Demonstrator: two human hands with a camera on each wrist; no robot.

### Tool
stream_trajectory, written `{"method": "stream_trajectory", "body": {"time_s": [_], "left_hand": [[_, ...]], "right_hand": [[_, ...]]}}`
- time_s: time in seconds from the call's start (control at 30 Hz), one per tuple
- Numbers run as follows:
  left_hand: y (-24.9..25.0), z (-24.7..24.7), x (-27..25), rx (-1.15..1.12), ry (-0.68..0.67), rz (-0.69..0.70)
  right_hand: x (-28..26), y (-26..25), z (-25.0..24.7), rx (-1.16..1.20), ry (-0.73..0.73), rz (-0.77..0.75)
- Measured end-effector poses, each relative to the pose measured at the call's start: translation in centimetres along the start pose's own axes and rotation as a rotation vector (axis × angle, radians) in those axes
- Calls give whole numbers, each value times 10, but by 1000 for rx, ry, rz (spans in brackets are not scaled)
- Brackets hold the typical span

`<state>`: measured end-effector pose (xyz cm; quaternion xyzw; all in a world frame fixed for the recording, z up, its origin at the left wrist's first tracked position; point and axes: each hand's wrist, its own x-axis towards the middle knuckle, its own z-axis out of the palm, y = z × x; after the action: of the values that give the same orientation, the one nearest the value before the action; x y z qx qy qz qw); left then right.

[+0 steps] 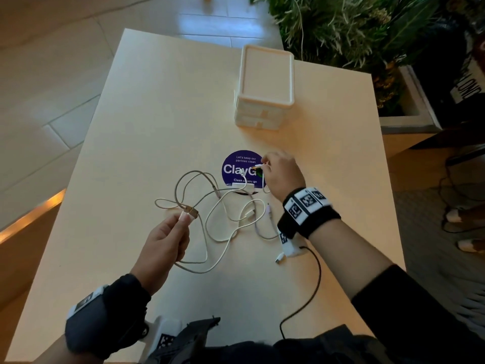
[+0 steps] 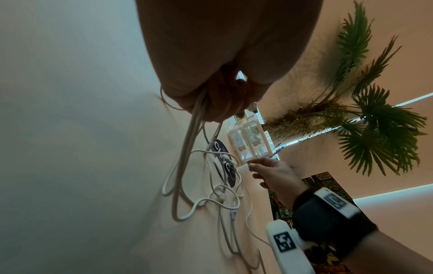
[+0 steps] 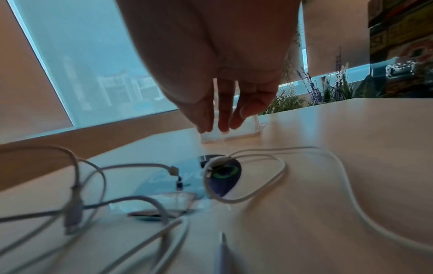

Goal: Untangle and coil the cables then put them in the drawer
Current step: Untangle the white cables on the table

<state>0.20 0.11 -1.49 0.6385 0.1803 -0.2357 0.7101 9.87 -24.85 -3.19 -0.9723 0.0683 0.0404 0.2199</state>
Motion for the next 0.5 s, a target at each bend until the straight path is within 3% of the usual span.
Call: {"method": "stream_trajectory", "body": {"time_s": [0.17, 0.3, 0.37, 0.5], "left_hand": [[-1, 1, 1, 7, -14, 29], [1, 7, 5, 24, 5, 59], [5, 12, 8, 23, 11, 77], [13, 27, 6, 7, 0, 182]], "right_hand": [[28, 7, 30, -307, -189, -81], [16, 9, 36, -359, -121, -116], [3, 5, 30, -149, -50, -86], [-43, -22, -2, 544, 41, -4]]}}
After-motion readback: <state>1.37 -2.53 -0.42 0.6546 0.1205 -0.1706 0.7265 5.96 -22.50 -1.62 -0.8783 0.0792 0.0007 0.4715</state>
